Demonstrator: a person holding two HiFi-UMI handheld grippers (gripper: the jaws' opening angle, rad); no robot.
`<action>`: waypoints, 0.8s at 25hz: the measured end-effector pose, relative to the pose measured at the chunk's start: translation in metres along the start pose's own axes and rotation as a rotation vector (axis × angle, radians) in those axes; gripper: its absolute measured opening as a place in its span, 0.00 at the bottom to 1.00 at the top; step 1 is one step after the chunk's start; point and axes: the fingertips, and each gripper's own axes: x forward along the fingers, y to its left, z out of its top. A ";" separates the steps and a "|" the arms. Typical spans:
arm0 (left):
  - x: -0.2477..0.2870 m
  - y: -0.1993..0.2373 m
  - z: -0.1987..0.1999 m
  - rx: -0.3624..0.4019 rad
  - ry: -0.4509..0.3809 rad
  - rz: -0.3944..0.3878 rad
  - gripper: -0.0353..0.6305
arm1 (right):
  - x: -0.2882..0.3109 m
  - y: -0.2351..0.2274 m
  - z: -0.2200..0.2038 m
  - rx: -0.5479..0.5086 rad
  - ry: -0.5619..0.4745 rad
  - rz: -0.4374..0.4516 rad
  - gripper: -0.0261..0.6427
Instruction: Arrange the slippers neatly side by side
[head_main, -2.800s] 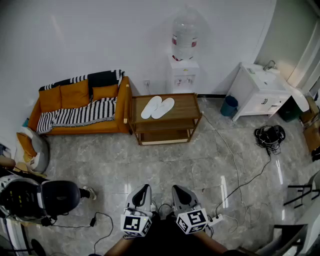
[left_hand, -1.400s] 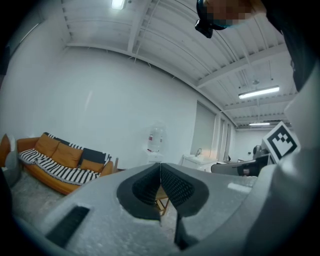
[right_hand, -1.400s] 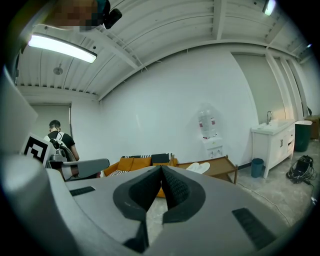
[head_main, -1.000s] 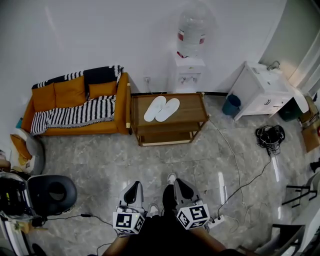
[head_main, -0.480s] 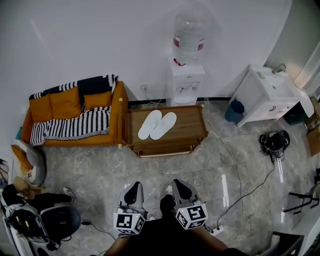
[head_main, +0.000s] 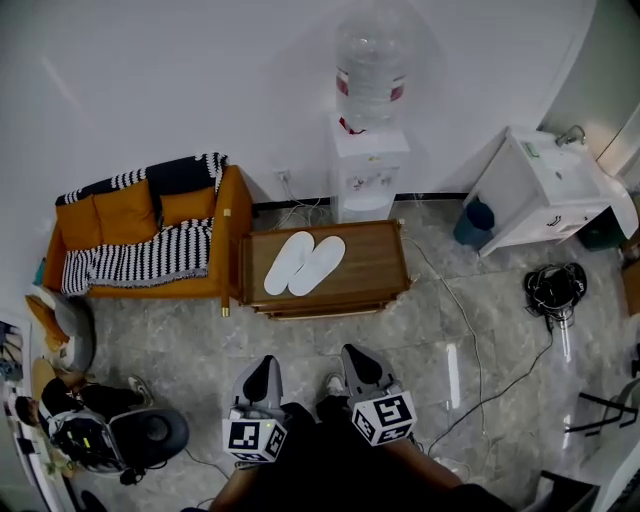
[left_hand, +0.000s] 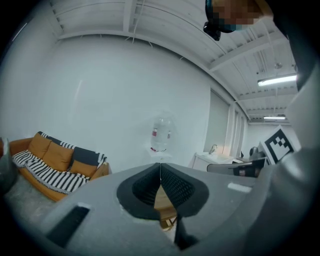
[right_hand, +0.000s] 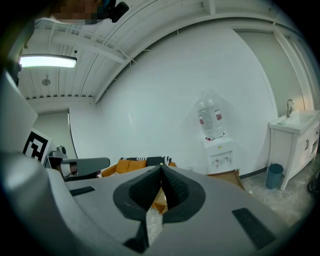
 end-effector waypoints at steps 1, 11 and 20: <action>0.005 0.000 0.002 -0.001 -0.001 0.007 0.08 | 0.004 -0.005 0.001 0.001 0.002 0.000 0.06; 0.050 0.002 0.002 0.006 0.000 0.021 0.08 | 0.042 -0.034 -0.005 0.025 0.042 0.012 0.06; 0.109 0.037 0.017 0.005 0.000 -0.019 0.08 | 0.110 -0.050 -0.001 0.026 0.070 -0.023 0.06</action>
